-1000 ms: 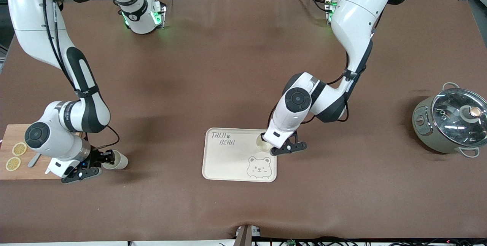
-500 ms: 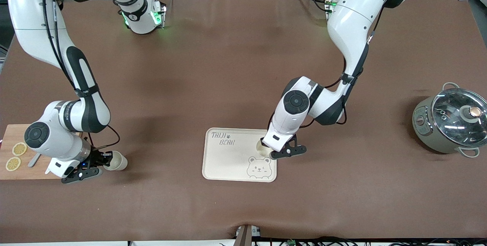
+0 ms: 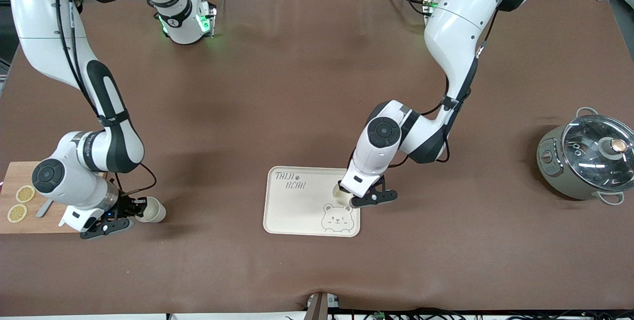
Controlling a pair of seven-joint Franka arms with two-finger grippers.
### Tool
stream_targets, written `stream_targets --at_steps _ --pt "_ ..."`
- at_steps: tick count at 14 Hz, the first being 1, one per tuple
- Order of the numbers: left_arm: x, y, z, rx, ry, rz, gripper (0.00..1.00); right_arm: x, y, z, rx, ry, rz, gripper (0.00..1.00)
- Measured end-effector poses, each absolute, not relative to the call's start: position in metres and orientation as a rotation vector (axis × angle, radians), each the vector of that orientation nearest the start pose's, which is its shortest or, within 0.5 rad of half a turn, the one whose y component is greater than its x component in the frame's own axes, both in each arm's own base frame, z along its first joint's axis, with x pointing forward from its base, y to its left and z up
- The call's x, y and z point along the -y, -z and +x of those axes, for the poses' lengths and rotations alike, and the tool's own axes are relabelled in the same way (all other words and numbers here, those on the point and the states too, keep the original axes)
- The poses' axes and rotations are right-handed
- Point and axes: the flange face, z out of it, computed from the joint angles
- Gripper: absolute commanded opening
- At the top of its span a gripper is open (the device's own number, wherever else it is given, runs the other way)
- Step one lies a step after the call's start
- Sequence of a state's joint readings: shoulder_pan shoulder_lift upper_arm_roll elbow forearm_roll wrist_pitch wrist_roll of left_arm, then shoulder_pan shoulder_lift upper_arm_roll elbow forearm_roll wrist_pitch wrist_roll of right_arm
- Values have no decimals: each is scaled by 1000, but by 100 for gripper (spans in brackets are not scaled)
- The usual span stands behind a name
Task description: Place white IKEA cup upright on tray with both arms
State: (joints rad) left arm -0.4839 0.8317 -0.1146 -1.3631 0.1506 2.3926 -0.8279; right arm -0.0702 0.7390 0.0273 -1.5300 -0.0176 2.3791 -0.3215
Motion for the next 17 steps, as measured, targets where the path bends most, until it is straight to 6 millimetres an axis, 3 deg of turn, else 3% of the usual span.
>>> stream_targets --at_steps 1,4,6,9,12,15,17 --pt "408 -243 637 270 295 -3219 30 34 -231 719 443 173 -3120 0" --pt "408 -243 638 243 304 -3213 78 26 -232 720 425 181 -3094 0" --pt "408 -243 638 228 305 -3213 100 18 -235 722 392 171 -3059 0" --pt "408 -243 637 226 305 -3213 100 10 -257 727 339 102 -2998 0" --pt "408 -244 638 226 307 -3214 100 -1 -296 730 251 99 -2982 0" --pt "407 -247 639 230 287 -3202 100 -41 -327 727 160 104 -2980 0" --pt "402 -260 640 213 233 -3170 100 -76 -337 724 90 98 -2977 0"
